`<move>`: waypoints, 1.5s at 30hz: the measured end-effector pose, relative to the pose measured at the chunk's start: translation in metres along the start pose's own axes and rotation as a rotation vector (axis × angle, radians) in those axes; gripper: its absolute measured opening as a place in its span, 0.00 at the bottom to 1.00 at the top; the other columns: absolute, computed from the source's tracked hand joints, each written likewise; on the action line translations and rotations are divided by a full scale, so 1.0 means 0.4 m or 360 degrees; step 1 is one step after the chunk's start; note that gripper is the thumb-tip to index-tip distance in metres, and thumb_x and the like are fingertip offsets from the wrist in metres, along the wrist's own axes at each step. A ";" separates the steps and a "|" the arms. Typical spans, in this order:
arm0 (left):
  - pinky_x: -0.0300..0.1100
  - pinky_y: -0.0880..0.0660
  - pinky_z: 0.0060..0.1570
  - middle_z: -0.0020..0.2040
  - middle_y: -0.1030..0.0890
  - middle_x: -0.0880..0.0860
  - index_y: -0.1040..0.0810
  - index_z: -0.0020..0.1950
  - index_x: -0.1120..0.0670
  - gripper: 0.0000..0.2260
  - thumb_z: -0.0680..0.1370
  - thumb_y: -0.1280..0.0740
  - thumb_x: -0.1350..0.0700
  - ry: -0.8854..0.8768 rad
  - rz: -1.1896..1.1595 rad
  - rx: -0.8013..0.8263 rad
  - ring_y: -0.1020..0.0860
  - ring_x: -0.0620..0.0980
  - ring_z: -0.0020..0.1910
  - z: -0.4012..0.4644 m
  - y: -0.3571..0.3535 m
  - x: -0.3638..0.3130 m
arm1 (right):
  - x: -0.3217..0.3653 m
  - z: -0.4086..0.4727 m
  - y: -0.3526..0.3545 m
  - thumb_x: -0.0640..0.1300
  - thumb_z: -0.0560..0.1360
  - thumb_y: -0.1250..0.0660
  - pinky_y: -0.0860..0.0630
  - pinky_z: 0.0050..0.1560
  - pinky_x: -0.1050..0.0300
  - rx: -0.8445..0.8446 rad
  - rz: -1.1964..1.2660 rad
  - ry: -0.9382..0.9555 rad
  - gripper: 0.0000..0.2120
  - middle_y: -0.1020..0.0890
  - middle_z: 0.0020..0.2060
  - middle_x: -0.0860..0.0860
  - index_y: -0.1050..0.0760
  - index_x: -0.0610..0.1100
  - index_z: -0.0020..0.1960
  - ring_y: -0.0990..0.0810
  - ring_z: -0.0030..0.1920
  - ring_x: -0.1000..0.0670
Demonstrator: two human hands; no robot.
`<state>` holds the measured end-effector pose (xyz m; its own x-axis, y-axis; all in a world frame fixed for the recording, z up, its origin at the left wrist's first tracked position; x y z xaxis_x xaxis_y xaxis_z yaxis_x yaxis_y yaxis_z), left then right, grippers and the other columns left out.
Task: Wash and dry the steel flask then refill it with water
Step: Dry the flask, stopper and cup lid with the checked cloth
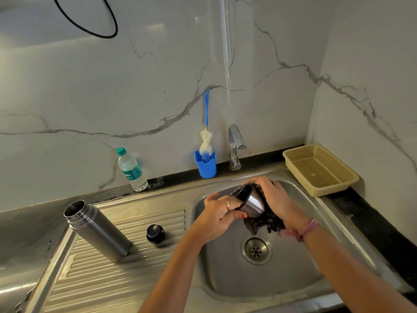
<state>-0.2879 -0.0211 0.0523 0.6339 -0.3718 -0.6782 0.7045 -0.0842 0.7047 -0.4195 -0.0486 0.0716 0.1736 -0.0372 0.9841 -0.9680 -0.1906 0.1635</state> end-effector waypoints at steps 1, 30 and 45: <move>0.57 0.47 0.75 0.49 0.23 0.28 0.19 0.51 0.42 0.09 0.78 0.30 0.57 -0.0007 0.0009 -0.0005 0.26 0.32 0.58 0.001 -0.002 0.000 | 0.005 -0.007 -0.005 0.45 0.81 0.45 0.28 0.34 0.73 -0.0014 -0.0025 0.0050 0.15 0.19 0.37 0.52 0.20 0.46 0.44 0.20 0.35 0.62; 0.60 0.30 0.64 0.47 0.19 0.36 0.19 0.52 0.44 0.05 0.78 0.32 0.48 0.0058 -0.0100 0.0095 0.22 0.40 0.52 0.021 -0.031 -0.040 | 0.031 -0.035 0.008 0.48 0.79 0.46 0.24 0.48 0.62 -0.0137 -0.0235 0.0780 0.13 0.19 0.47 0.56 0.25 0.51 0.58 0.20 0.49 0.55; 0.63 0.42 0.72 0.57 0.23 0.29 0.17 0.54 0.44 0.08 0.76 0.29 0.51 -0.0036 -0.0023 0.0067 0.27 0.37 0.65 -0.001 -0.032 -0.010 | 0.015 -0.014 -0.011 0.45 0.83 0.47 0.24 0.45 0.67 0.0219 -0.0098 0.0317 0.15 0.17 0.47 0.50 0.21 0.48 0.53 0.19 0.50 0.50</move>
<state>-0.2995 -0.0181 0.0459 0.6161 -0.3914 -0.6835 0.6990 -0.1282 0.7035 -0.4153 -0.0427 0.0772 0.1788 0.1701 0.9691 -0.9205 -0.3189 0.2259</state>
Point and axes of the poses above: each hand's wrist, its own z-axis towards the middle knuckle, its own y-axis out of the back of the hand, x = y × z, the point moved 10 cm from there along z, towards the middle knuckle
